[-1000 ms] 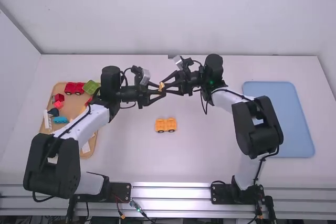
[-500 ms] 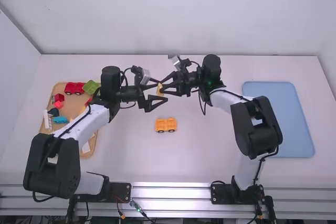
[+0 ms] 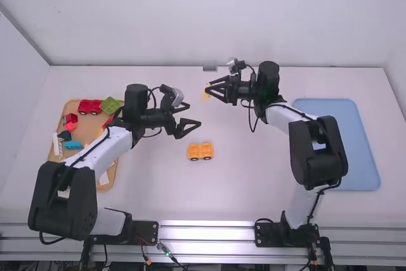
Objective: Assemble lego blocks to make yellow taxi
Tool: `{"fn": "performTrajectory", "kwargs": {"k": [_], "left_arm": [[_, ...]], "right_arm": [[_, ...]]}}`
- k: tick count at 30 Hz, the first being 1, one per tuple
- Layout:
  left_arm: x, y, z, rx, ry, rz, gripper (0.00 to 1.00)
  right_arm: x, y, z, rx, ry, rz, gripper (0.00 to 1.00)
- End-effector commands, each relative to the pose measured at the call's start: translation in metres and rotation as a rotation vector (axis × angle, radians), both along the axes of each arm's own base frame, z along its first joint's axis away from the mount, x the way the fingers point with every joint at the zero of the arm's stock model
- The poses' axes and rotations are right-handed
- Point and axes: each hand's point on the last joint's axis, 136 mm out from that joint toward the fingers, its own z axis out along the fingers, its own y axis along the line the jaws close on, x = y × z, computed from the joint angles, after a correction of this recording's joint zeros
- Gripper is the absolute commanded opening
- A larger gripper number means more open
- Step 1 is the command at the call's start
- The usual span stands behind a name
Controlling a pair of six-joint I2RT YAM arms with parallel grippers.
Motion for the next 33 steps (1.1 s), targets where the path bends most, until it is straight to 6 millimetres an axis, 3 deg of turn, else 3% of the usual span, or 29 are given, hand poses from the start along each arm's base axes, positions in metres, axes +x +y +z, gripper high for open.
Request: {"fn": "performTrajectory", "kwargs": {"k": [1,5,9,15,22,33], "left_arm": [[0.011,0.011,-0.013,0.059,0.012,0.088,0.99],[0.024,0.023,-0.022,0.124,0.006,0.181,0.99],[0.038,0.037,-0.028,0.191,-0.016,0.283,0.99],[0.063,0.058,-0.02,0.252,-0.106,0.425,0.99],[0.087,0.083,-0.002,0.236,-0.149,0.628,0.99],[0.087,0.087,-0.005,0.255,-0.139,0.648,0.99]], "right_arm": [[0.036,-0.006,-0.001,-0.07,-0.083,-0.155,0.09],[0.047,-0.009,-0.022,-0.269,0.003,-0.219,0.02],[0.051,-0.03,-0.047,-0.619,0.096,-0.35,0.0],[0.028,-0.064,-0.071,-1.035,0.261,-0.573,0.0],[-0.009,-0.081,-0.09,-1.162,0.467,-0.644,0.0],[-0.047,-0.114,-0.12,-1.325,0.671,-0.822,0.0]]}}
